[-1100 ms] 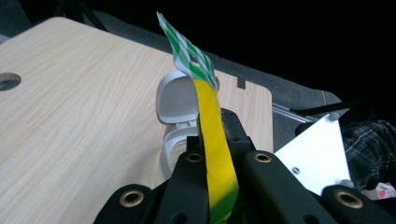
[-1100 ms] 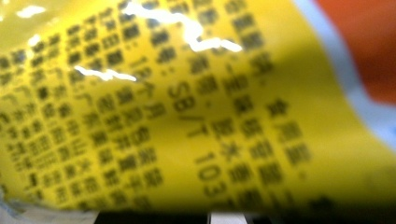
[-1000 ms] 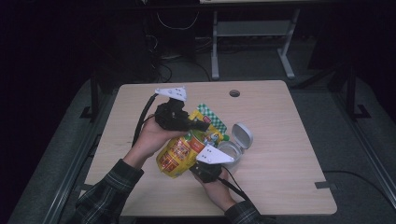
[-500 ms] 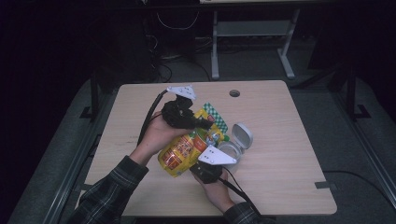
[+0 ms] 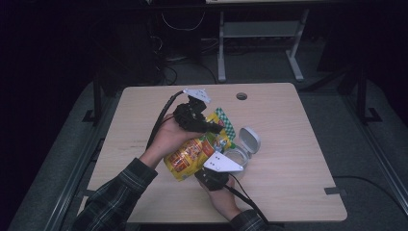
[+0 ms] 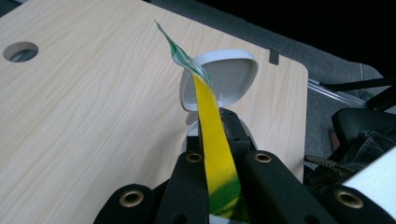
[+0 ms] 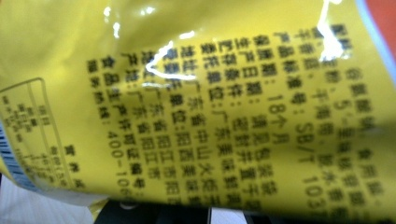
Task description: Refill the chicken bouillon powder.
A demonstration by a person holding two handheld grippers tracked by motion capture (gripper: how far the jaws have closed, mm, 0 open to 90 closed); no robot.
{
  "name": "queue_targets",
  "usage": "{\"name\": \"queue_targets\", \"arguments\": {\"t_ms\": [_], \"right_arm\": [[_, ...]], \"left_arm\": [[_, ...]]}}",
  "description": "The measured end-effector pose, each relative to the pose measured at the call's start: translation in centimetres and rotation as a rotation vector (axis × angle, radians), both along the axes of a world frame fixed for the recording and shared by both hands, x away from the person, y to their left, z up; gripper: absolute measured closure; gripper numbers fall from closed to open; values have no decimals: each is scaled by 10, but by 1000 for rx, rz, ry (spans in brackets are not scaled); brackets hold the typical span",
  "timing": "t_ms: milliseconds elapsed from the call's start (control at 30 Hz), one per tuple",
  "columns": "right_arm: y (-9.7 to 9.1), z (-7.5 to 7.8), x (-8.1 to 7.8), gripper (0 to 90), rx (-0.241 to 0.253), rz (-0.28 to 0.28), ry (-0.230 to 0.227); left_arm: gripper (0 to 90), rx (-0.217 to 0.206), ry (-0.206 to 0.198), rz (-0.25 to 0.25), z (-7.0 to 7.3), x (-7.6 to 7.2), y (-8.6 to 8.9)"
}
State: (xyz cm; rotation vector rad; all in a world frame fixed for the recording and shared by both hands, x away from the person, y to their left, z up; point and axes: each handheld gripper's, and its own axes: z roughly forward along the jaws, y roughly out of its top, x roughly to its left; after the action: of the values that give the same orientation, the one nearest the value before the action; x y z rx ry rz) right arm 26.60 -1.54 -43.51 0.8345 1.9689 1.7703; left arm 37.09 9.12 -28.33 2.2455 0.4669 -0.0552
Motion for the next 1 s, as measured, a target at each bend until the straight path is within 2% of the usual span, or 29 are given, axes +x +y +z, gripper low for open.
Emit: {"name": "queue_targets", "arguments": {"t_ms": [167,267,467,667,867,1000], "right_arm": [[-2,0,0,899,19,4,4],[-1,0,0,899,20,6,6],[-2,0,0,899,17,-1,5],[-1,0,-1,899,14,4,-2],[-1,0,-1,899,18,0,0],[-1,1,-1,899,31,2,3]], "left_arm": [[900,23,5,-4,1,0,-6],[900,43,11,-6,0,1,-9],[900,56,17,-21,0,4,-13],[900,106,15,-53,1,6,-18],[900,114,25,-60,0,7,-21],[900,136,31,-59,1,8,-26]]}}
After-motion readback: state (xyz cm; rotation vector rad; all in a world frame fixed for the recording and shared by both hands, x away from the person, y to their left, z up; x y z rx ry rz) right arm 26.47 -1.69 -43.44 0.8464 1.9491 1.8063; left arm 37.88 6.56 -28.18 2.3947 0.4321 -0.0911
